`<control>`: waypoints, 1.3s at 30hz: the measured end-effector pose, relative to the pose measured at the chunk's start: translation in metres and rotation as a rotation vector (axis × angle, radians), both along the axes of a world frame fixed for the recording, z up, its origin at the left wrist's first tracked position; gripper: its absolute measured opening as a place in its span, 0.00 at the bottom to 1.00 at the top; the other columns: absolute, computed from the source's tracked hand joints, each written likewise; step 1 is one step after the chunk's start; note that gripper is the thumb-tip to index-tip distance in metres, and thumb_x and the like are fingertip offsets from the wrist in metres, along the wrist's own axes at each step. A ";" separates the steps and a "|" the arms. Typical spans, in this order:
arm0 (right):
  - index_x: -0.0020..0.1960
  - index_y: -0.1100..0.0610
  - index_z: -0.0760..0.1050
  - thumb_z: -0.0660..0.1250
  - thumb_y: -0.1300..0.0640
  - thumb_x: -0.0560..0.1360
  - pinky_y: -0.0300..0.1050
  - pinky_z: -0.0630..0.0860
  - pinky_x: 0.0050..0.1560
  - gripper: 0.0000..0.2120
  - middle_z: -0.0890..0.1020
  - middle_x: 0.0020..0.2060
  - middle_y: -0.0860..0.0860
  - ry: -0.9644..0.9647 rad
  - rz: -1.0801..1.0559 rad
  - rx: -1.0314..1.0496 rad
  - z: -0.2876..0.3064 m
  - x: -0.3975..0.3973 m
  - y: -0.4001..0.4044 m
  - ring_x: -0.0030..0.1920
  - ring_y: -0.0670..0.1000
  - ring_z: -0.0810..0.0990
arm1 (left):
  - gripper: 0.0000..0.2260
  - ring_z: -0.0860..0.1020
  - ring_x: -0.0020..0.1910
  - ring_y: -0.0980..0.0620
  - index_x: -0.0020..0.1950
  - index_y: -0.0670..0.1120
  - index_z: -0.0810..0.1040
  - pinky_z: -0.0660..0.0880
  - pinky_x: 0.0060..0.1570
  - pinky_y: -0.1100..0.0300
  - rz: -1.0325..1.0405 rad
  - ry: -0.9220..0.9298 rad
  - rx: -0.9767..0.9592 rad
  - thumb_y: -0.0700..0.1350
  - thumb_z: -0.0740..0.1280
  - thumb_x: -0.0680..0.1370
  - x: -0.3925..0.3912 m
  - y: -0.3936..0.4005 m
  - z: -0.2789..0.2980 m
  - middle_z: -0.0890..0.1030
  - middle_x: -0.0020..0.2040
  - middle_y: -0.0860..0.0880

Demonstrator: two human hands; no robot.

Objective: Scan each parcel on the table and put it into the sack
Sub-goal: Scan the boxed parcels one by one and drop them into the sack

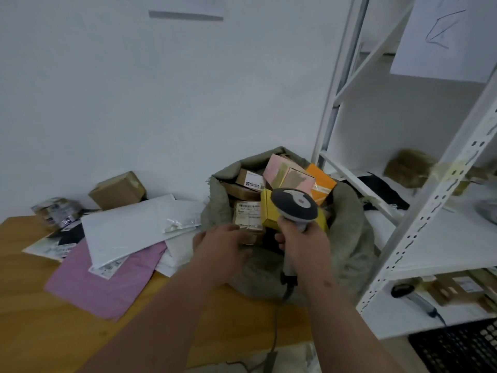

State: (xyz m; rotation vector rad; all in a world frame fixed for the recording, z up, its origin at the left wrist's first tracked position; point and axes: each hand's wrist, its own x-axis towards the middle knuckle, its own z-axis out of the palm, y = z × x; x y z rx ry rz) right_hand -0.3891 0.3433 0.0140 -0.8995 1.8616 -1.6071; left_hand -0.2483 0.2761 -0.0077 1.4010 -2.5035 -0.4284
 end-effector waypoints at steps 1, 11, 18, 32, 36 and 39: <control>0.38 0.52 0.75 0.70 0.51 0.76 0.62 0.79 0.52 0.10 0.84 0.42 0.61 -0.002 0.032 0.015 -0.001 0.007 -0.005 0.46 0.62 0.83 | 0.17 0.63 0.72 0.52 0.70 0.61 0.71 0.56 0.71 0.51 0.050 0.040 0.004 0.54 0.61 0.80 0.006 -0.003 -0.001 0.67 0.73 0.57; 0.41 0.51 0.75 0.70 0.50 0.77 0.51 0.80 0.49 0.08 0.84 0.38 0.54 -0.066 0.346 0.072 -0.019 0.060 -0.070 0.43 0.54 0.83 | 0.20 0.71 0.67 0.50 0.70 0.57 0.73 0.68 0.67 0.46 0.493 0.322 0.204 0.55 0.67 0.77 0.071 -0.046 -0.030 0.72 0.70 0.52; 0.39 0.49 0.75 0.72 0.53 0.75 0.59 0.82 0.52 0.08 0.84 0.37 0.54 -0.121 0.507 0.142 -0.037 0.108 -0.118 0.44 0.56 0.86 | 0.18 0.73 0.65 0.49 0.68 0.53 0.75 0.69 0.65 0.50 0.696 0.380 0.254 0.54 0.66 0.78 0.120 -0.059 -0.045 0.75 0.66 0.53; 0.45 0.53 0.77 0.71 0.51 0.74 0.58 0.82 0.50 0.06 0.84 0.36 0.51 -0.054 0.521 0.261 -0.087 0.225 -0.232 0.39 0.50 0.85 | 0.23 0.72 0.67 0.49 0.72 0.53 0.70 0.70 0.66 0.48 0.815 0.423 0.408 0.54 0.66 0.78 0.251 -0.155 -0.097 0.72 0.71 0.51; 0.49 0.52 0.76 0.70 0.52 0.76 0.48 0.84 0.44 0.06 0.83 0.42 0.48 -0.187 0.463 0.271 -0.083 0.266 -0.282 0.40 0.48 0.86 | 0.24 0.73 0.65 0.47 0.74 0.49 0.68 0.71 0.65 0.48 0.779 0.472 0.458 0.51 0.66 0.79 0.299 -0.208 -0.099 0.72 0.71 0.48; 0.52 0.52 0.76 0.70 0.50 0.76 0.43 0.82 0.41 0.07 0.83 0.45 0.48 -0.211 0.413 0.279 -0.084 0.289 -0.309 0.40 0.47 0.85 | 0.23 0.73 0.65 0.48 0.73 0.49 0.69 0.72 0.63 0.52 0.754 0.450 0.457 0.50 0.66 0.79 0.329 -0.246 -0.099 0.74 0.69 0.48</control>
